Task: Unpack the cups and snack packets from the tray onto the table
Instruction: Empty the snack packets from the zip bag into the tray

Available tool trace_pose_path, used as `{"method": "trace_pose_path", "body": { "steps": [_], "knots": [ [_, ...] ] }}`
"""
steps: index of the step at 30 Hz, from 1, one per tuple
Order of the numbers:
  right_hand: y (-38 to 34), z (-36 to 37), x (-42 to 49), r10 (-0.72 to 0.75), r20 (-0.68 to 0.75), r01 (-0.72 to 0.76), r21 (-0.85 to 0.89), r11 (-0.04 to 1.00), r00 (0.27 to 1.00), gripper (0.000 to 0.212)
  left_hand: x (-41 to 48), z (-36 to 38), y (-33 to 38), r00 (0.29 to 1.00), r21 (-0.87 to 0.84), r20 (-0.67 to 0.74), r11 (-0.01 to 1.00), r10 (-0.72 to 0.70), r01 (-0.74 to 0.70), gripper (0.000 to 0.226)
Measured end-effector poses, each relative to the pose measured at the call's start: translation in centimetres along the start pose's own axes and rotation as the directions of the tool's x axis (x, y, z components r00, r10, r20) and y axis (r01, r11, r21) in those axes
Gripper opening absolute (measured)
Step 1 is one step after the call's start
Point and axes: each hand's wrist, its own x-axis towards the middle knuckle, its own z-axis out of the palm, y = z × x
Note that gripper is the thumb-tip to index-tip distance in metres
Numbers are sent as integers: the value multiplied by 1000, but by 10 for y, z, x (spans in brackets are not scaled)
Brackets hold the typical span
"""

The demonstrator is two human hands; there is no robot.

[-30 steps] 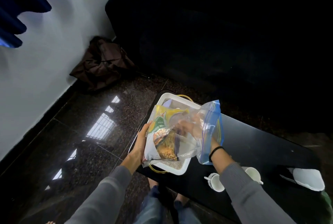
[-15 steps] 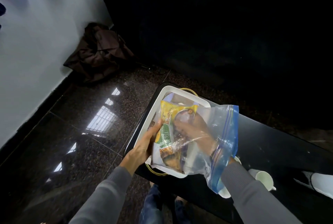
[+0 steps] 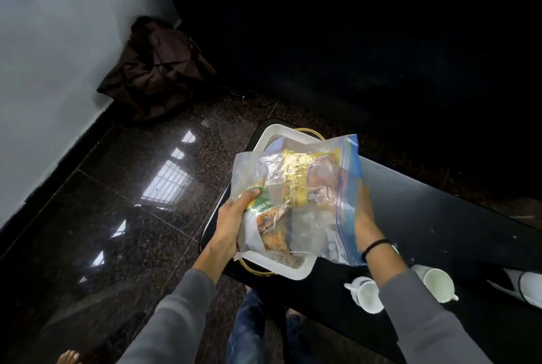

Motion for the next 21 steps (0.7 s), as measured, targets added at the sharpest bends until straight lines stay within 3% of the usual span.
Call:
{"method": "trace_pose_path", "body": {
  "steps": [3,5,8,12,17,21],
  "knots": [
    [-13,-11,-12,-313,43,312,-278,908,949,34,3,-11,4,998,-77,-44,995,55,-58,43],
    [-14,-17,-18,-382,53,381,-276,882,923,28,5,-20,7,995,-121,-66,990,72,-79,41],
    [-16,-24,-24,-320,-43,316,-74,946,946,14,6,-31,12,996,-194,-61,979,58,-69,40],
    [-12,-26,-23,-223,-186,261,208,943,957,6,8,-49,15,997,-212,-33,974,76,-82,49],
    [1,-16,-8,-60,-293,166,354,920,954,11,11,-65,15,996,-225,5,970,94,-91,27],
    [10,-2,12,49,-315,97,431,897,948,10,10,-69,13,992,-217,-4,968,127,-125,24]
  ]
}}
